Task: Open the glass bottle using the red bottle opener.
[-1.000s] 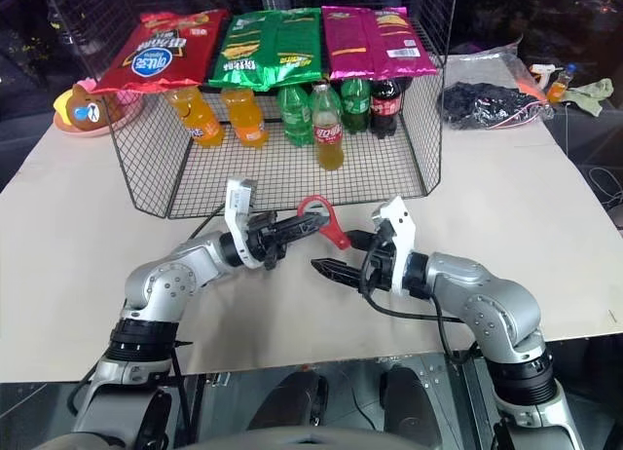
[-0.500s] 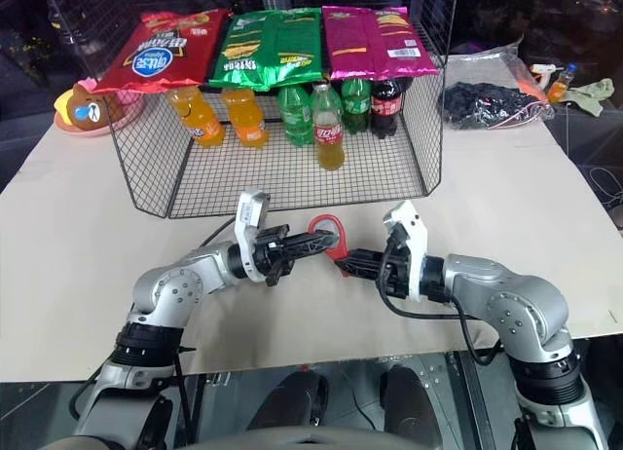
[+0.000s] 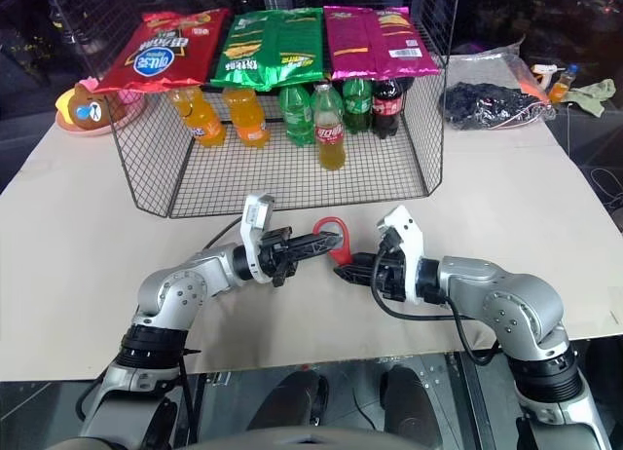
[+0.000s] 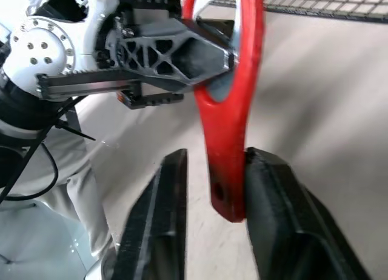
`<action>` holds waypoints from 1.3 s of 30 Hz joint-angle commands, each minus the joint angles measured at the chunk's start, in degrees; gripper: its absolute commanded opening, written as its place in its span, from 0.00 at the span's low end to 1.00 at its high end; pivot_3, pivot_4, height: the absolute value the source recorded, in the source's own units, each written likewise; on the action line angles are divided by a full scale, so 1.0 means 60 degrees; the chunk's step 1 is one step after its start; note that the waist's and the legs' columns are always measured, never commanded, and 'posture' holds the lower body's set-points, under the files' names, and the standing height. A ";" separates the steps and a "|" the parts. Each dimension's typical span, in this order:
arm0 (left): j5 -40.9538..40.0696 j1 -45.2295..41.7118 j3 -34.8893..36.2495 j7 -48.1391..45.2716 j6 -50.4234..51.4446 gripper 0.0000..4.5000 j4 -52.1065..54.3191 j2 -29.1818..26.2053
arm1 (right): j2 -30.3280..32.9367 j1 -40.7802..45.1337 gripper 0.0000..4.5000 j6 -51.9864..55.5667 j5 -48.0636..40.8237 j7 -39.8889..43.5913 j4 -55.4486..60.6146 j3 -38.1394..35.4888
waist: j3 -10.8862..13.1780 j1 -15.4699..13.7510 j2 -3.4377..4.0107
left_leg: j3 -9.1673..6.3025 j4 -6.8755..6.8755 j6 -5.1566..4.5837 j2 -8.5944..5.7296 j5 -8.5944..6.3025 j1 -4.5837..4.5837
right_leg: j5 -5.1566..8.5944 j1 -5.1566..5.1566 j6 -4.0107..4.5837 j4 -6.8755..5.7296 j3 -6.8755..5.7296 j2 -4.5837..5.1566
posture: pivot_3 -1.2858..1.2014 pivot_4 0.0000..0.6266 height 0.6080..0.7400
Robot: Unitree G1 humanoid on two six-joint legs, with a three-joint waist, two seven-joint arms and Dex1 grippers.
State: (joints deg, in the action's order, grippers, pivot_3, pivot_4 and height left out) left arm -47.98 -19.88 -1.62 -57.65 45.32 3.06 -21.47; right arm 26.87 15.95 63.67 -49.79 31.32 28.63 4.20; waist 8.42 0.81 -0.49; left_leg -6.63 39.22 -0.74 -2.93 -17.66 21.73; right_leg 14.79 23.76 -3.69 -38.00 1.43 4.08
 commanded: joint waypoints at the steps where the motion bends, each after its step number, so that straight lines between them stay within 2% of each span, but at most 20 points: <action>1: -0.0115 -0.0120 0.0187 0.0075 -0.0083 0.00 0.0411 0.0074 | -0.0122 -0.0026 0.30 0.0204 -0.0405 0.0094 0.0237 0.0150 | 0.0000 0.0000 0.0000 | 0.0000 0.0000 0.0000 0.0000 0.0000 0.0000 | 0.0000 0.0000 0.0000 0.0000 0.0000 0.0000 | 0.52 0.24 1.00; 13: -0.0129 -0.0134 0.0211 0.0093 -0.0049 0.00 0.0408 0.0197 | -0.0148 -0.0197 0.30 0.0517 -0.0578 0.0094 0.0358 0.0084 | 0.0000 0.0000 0.0000 | 0.0000 0.0000 0.0000 0.0000 0.0000 -0.0001 | 0.0000 0.0000 0.0000 -0.0001 -0.0001 -0.0001 | 0.52 0.24 1.00; 18: -0.0096 -0.0087 0.0187 0.0104 -0.0067 0.00 0.0387 0.0227 | -0.0176 -0.0151 0.00 0.0556 -0.0647 0.0079 0.0304 -0.0032 | 0.0000 0.0001 0.0000 | 0.0000 0.0000 0.0000 0.0000 0.0000 0.0000 | 0.0000 0.0000 0.0000 0.0000 -0.0001 -0.0001 | 0.52 0.24 1.00; 29: 0.0198 0.0222 0.0337 0.0346 -0.0491 0.00 0.0330 0.0437 | -0.0427 -0.0238 0.00 0.0503 -0.0972 -0.0164 0.0113 -0.0595 | 0.0000 -0.0003 0.0000 | 0.0000 0.0000 0.0000 0.0000 0.0000 0.0000 | 0.0000 0.0000 0.0000 0.0000 0.0000 0.0000 | 0.52 0.24 1.00; 33: 0.0370 0.0197 0.0477 0.0460 -0.0897 0.34 0.0088 0.0596 | -0.0620 -0.0190 0.00 0.0368 -0.1110 -0.0297 -0.0112 -0.0965 | 0.0000 -0.0006 0.0000 | 0.0000 0.0000 0.0000 0.0000 0.0000 -0.0001 | 0.0000 0.0000 0.0000 0.0000 0.0000 0.0000 | 0.52 0.24 1.00; 39: 0.0831 -0.0446 0.1087 0.1059 -0.1797 0.95 -0.0843 0.0787 | -0.1021 0.0016 0.00 -0.0421 -0.0363 -0.1011 -0.0642 -0.1298 | 0.0000 -0.0006 0.0000 | 0.0001 0.0000 0.0000 0.0000 0.0000 -0.0002 | 0.0000 0.0000 0.0000 -0.0004 0.0000 -0.0003 | 0.52 0.24 1.00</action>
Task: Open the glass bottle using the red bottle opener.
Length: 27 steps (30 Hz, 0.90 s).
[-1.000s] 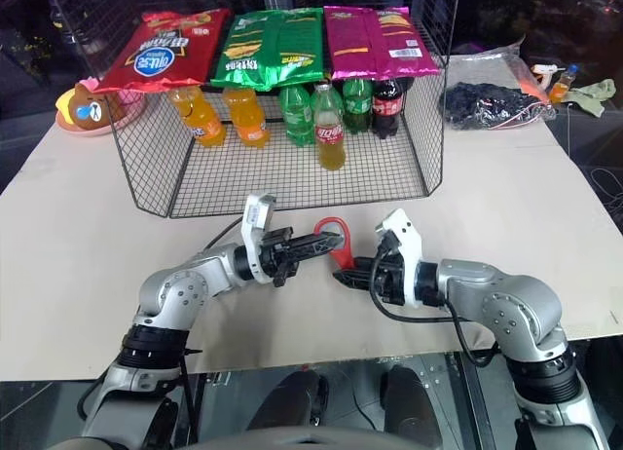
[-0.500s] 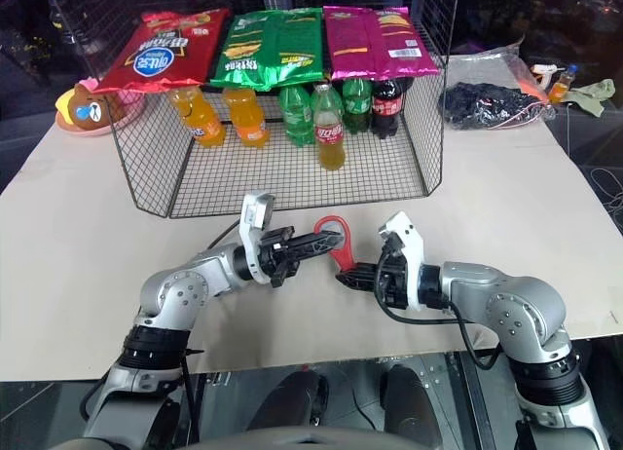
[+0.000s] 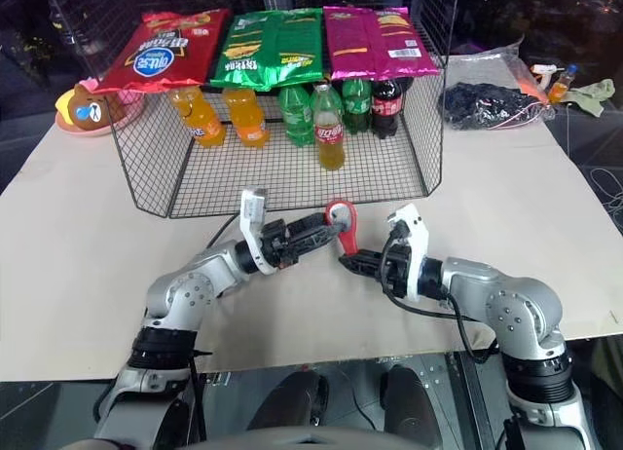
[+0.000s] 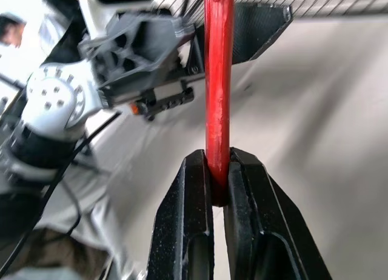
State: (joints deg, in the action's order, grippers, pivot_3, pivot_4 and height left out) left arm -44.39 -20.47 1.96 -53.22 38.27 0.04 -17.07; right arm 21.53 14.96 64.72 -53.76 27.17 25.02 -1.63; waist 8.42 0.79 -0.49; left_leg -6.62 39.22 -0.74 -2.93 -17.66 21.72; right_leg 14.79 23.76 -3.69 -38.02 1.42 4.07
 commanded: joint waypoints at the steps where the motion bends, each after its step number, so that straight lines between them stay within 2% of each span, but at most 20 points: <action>1: 0.0377 -0.0449 0.0602 0.0477 -0.0878 0.99 -0.0476 0.0091 | -0.0172 0.0144 0.00 -0.0781 0.0443 -0.0400 -0.0068 -0.0345 | 0.0000 -0.0004 0.0000 | -0.0001 0.0000 0.0000 0.0000 0.0000 0.0000 | 0.0000 0.0000 0.0000 -0.0001 -0.0001 0.0000 | 0.52 0.24 1.00; 7: 0.1566 -0.0410 0.0642 0.1527 -0.2355 0.99 -0.0487 0.0434 | -0.0266 -0.0308 0.00 -0.1702 0.1044 -0.0621 -0.0056 -0.0517 | 0.0000 -0.0005 0.0000 | 0.0001 -0.0002 0.0000 -0.0005 0.0000 0.0006 | 0.0000 0.0001 0.0000 0.0009 0.0000 0.0005 | 0.52 0.24 1.00; 17: 0.3509 0.0868 0.0277 0.3545 -0.4027 0.99 0.1489 0.0840 | 0.0402 -0.0222 0.00 -0.2481 0.1539 0.0044 -0.0728 -0.0729 | 0.0000 -0.0003 0.0000 | 0.0002 -0.0005 0.0000 0.0001 0.0000 0.0003 | 0.0000 0.0001 0.0000 0.0004 0.0003 0.0002 | 0.52 0.24 1.00; 21: 0.4930 0.0910 0.0168 0.4823 -0.4857 0.99 0.0985 0.0968 | 0.0461 0.0045 0.00 -0.2855 0.1776 0.0404 -0.1044 -0.0616 | 0.0000 -0.0029 0.0000 | 0.0008 -0.0002 0.0000 -0.0002 0.0000 0.0002 | -0.0001 0.0000 -0.0001 0.0003 0.0006 0.0002 | 0.52 0.24 1.00; 27: 0.5805 0.0174 -0.0204 0.5088 -0.6372 0.99 -0.0332 0.1194 | 0.0420 0.0136 0.00 -0.3021 0.1921 0.0521 -0.1031 -0.0595 | 0.0000 -0.0089 0.0000 | 0.0005 -0.0001 0.0000 -0.0008 0.0000 0.0006 | -0.0001 0.0000 -0.0001 0.0007 0.0000 0.0006 | 0.52 0.24 1.00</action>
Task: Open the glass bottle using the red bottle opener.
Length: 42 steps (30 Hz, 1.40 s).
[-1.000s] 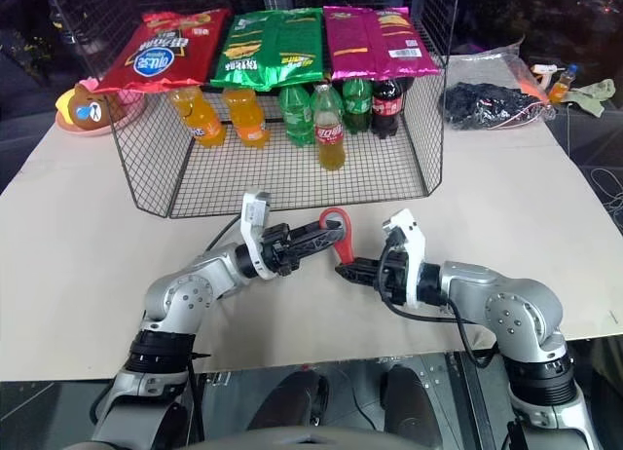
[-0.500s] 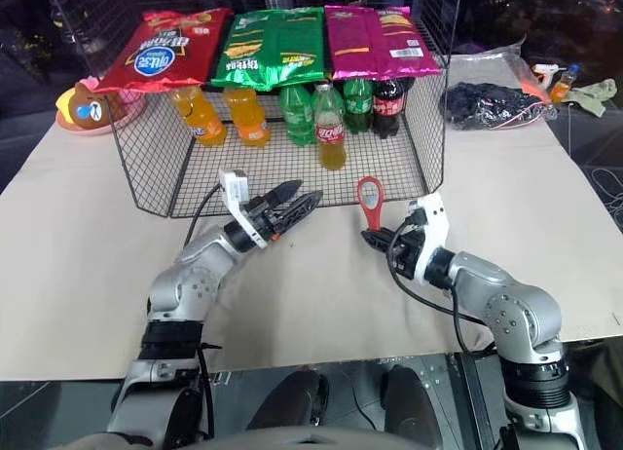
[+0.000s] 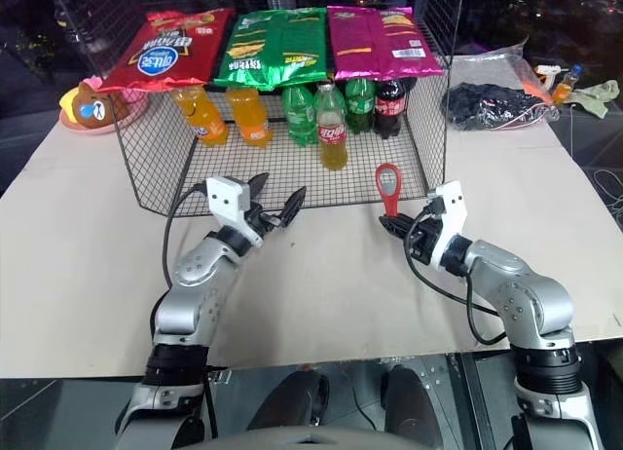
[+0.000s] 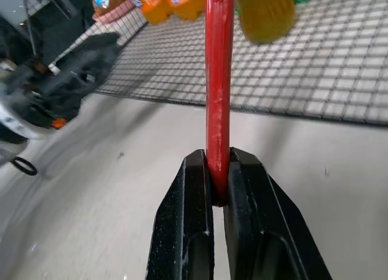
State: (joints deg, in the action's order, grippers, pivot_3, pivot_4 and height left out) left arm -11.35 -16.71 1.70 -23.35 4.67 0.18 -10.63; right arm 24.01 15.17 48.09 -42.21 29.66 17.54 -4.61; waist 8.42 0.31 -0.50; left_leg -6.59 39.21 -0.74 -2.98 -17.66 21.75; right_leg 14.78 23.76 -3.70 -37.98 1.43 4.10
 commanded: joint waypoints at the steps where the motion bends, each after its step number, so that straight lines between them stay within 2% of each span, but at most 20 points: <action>1: 0.0468 -0.0659 -0.0227 0.0172 -0.0947 0.99 -0.0678 0.0150 | 0.0013 0.0060 0.00 -0.0285 0.0040 0.0109 0.0234 -0.0088 | 0.0000 -0.0004 0.0000 | 0.0001 0.0000 0.0000 -0.0002 0.0000 0.0001 | 0.0000 0.0000 0.0000 0.0000 0.0001 0.0001 | 0.52 0.24 1.00; 14: 0.0816 -0.3760 -0.0164 0.0306 -0.3277 0.99 -0.5622 0.0955 | -0.0153 -0.0426 0.00 -0.0256 0.0250 -0.0440 0.1093 0.0051 | 0.0000 0.0061 -0.0001 | -0.0001 0.0002 0.0000 -0.0012 0.0000 0.0003 | 0.0000 0.0002 -0.0002 -0.0002 -0.0004 0.0000 | 0.52 0.24 1.00; 24: 0.1016 -0.5784 0.0215 0.1275 -0.4485 0.99 -0.8825 0.1411 | -0.0155 -0.0707 0.00 -0.0439 0.0218 -0.0623 0.1557 -0.0157 | 0.0002 0.0062 -0.0004 | -0.0013 0.0005 -0.0001 -0.0047 0.0001 0.0009 | 0.0000 0.0002 -0.0002 -0.0003 -0.0013 0.0005 | 0.52 0.24 1.00; 28: 0.1088 -0.6704 0.0373 0.1617 -0.4713 0.99 -1.0221 0.1473 | -0.0504 -0.0574 0.00 -0.0978 0.0346 -0.0893 0.1751 -0.0235 | 0.0003 0.0070 -0.0005 | -0.0016 0.0006 -0.0002 -0.0049 0.0001 0.0007 | 0.0000 0.0002 -0.0003 -0.0008 -0.0017 0.0002 | 0.52 0.24 1.00; 34: 0.1233 -0.7579 0.0503 0.1952 -0.4840 0.99 -1.1471 0.1482 | -0.0521 -0.0694 0.00 -0.1232 0.0709 -0.1127 0.1961 0.0010 | 0.0003 0.0083 -0.0005 | -0.0016 0.0007 -0.0002 -0.0052 0.0001 0.0008 | 0.0000 0.0003 -0.0003 -0.0008 -0.0017 0.0003 | 0.52 0.24 1.00; 42: 0.1559 -0.8175 0.0513 0.2405 -0.4766 0.99 -1.2154 0.1543 | -0.0568 -0.0750 0.00 -0.2088 0.1655 -0.1475 0.2348 0.0131 | 0.0003 0.0085 -0.0005 | -0.0017 0.0007 -0.0002 -0.0057 0.0002 0.0009 | 0.0000 0.0004 -0.0003 -0.0010 -0.0018 0.0003 | 0.52 0.24 1.00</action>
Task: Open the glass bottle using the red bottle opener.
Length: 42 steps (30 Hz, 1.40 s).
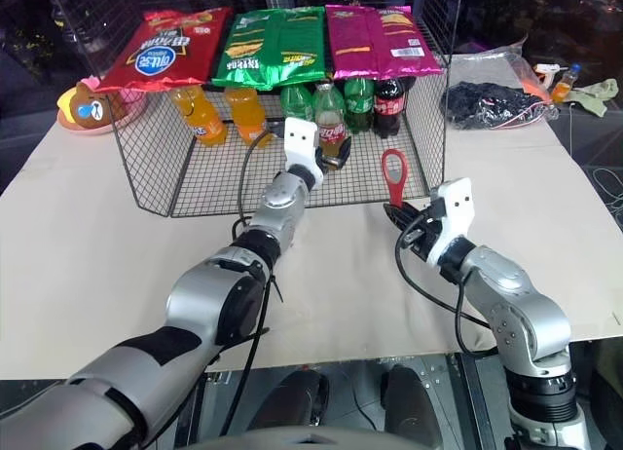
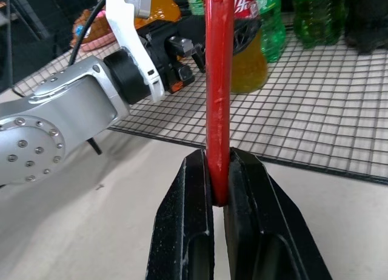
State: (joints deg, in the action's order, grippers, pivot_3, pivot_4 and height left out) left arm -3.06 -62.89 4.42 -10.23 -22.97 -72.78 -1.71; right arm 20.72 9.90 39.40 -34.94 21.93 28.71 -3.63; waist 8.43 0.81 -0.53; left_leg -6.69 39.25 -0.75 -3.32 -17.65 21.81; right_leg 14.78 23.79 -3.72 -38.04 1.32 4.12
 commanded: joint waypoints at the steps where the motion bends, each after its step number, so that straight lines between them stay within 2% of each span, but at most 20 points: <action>1: 0.0193 -0.0531 0.0081 0.0285 -0.0141 0.99 -0.0042 0.0065 | -0.0068 0.0170 0.00 -0.0737 0.0542 -0.0261 0.0478 -0.0023 | 0.0000 0.0001 0.0000 | 0.0000 0.0000 0.0000 0.0000 0.0000 0.0000 | 0.0000 0.0000 0.0000 -0.0001 0.0000 0.0000 | 0.52 0.24 1.00; 8: 0.0259 -0.0821 0.0211 0.0427 0.0002 0.99 -0.0220 0.0120 | -0.0230 0.0108 0.00 -0.0927 0.0753 -0.0362 0.0481 0.0102 | 0.0000 0.0004 0.0000 | 0.0000 0.0001 0.0000 -0.0002 0.0000 0.0000 | 0.0000 0.0000 0.0000 -0.0003 0.0000 0.0001 | 0.52 0.24 1.00; 9: 0.0289 -0.0855 0.0218 0.0457 0.0016 0.88 -0.0239 0.0118 | -0.0234 0.0084 0.00 -0.0942 0.0775 -0.0354 0.0481 0.0110 | 0.0000 0.0007 0.0000 | 0.0001 0.0001 0.0000 -0.0003 0.0000 0.0000 | 0.0000 0.0000 0.0000 -0.0003 0.0000 0.0001 | 0.52 0.24 1.00; 10: 0.0316 -0.0895 0.0224 0.0488 0.0033 0.83 -0.0262 0.0108 | -0.0240 0.0070 0.00 -0.0947 0.0792 -0.0355 0.0488 0.0119 | 0.0000 0.0006 0.0000 | 0.0001 0.0001 0.0000 -0.0004 0.0000 -0.0001 | 0.0000 0.0000 0.0000 -0.0003 0.0001 0.0000 | 0.52 0.24 1.00; 13: 0.0441 -0.0981 0.0199 0.0605 0.0147 0.57 -0.0344 0.0043 | -0.0266 0.0073 0.00 -0.0967 0.0824 -0.0358 0.0474 0.0135 | 0.0000 0.0005 0.0000 | -0.0001 0.0001 0.0000 -0.0004 0.0000 -0.0001 | 0.0000 0.0000 0.0000 -0.0004 0.0000 0.0000 | 0.52 0.24 1.00; 24: 0.0597 -0.0937 0.0269 0.0070 0.0077 0.57 -0.0113 -0.0171 | -0.0282 0.0150 0.00 -0.1055 0.0919 -0.0313 0.0287 0.0086 | 0.0000 0.0023 0.0000 | 0.0000 0.0004 0.0001 -0.0007 0.0001 0.0000 | 0.0000 0.0002 0.0000 -0.0008 0.0000 0.0001 | 0.52 0.24 1.00; 29: 0.0469 -0.0439 0.0144 -0.1200 -0.0077 0.57 0.0731 -0.0446 | -0.0257 0.0149 0.00 -0.1077 0.0900 -0.0312 0.0206 -0.0034 | 0.0000 0.0046 0.0001 | 0.0001 0.0003 0.0001 -0.0007 0.0001 -0.0001 | 0.0000 0.0002 0.0000 -0.0008 0.0002 0.0002 | 0.52 0.24 1.00; 32: -0.0152 0.0222 0.0233 -0.2611 0.0094 0.57 0.1988 -0.0458 | -0.0247 0.0142 0.00 -0.1137 0.0906 -0.0248 0.0091 -0.0050 | 0.0000 0.0052 0.0001 | 0.0000 0.0003 0.0001 -0.0005 0.0001 0.0001 | 0.0000 0.0007 0.0000 -0.0011 0.0002 0.0001 | 0.52 0.24 1.00; 36: -0.0509 0.1536 -0.0063 -0.3681 0.0988 0.57 0.4312 -0.0734 | -0.0245 0.0227 0.00 -0.1242 0.0910 -0.0123 -0.0128 -0.0026 | 0.0000 0.0062 0.0001 | 0.0001 0.0005 0.0001 -0.0003 0.0001 0.0010 | 0.0000 0.0016 0.0000 -0.0009 0.0006 0.0003 | 0.52 0.24 1.00; 42: -0.0992 0.3360 -0.0394 -0.4195 0.2925 0.57 0.8291 -0.1256 | -0.0221 0.0365 0.00 -0.1410 0.0914 0.0155 -0.0488 0.0001 | 0.0000 0.0184 0.0002 | 0.0002 0.0005 0.0001 0.0020 0.0001 0.0010 | 0.0000 0.0018 0.0001 -0.0014 0.0013 0.0002 | 0.52 0.24 1.00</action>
State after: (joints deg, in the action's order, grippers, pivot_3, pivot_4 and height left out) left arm -6.80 -42.93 2.23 -34.67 -7.81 -33.04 -8.56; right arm 19.22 11.06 32.58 -29.37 22.03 24.87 -2.99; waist 8.43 1.92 -0.51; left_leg -6.68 39.28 -0.75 -3.19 -17.64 21.87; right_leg 14.78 23.90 -3.71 -38.12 1.40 4.13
